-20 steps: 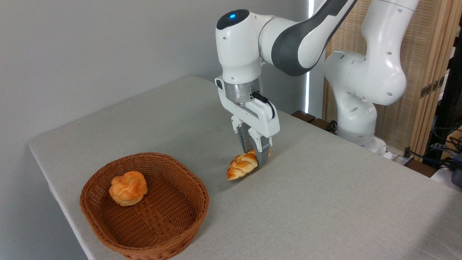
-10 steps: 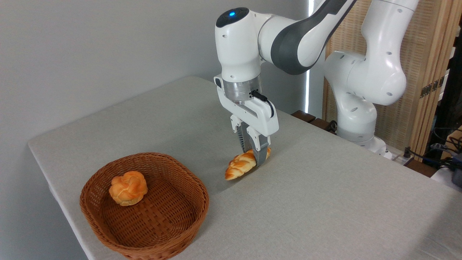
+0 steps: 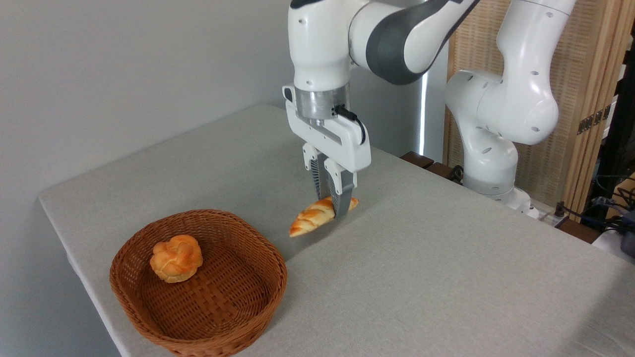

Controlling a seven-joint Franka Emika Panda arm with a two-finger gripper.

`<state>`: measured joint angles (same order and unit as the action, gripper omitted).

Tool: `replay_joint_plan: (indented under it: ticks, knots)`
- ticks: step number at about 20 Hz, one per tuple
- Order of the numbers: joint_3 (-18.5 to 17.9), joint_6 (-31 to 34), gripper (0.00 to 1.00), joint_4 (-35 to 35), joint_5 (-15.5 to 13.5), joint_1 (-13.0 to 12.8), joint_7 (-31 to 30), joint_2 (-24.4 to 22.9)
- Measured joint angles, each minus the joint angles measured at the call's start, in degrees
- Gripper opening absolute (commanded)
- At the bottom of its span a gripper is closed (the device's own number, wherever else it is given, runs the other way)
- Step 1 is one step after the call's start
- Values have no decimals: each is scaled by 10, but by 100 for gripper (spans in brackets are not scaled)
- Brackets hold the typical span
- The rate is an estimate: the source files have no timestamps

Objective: Put bread into the basket
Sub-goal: 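Lift the braided roll and carry it over the wicker basket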

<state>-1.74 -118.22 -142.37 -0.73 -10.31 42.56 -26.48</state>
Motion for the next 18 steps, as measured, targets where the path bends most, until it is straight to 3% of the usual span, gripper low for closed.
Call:
replay_joint_plan:
  ticks: [7, 11, 18]
  knots:
    - [-4, 30, 39, 106, -9, 2, 0, 22]
    - [-5, 43, 39, 196, -27, 3, -2, 87]
    - [-4, 44, 39, 331, -30, 3, -26, 215]
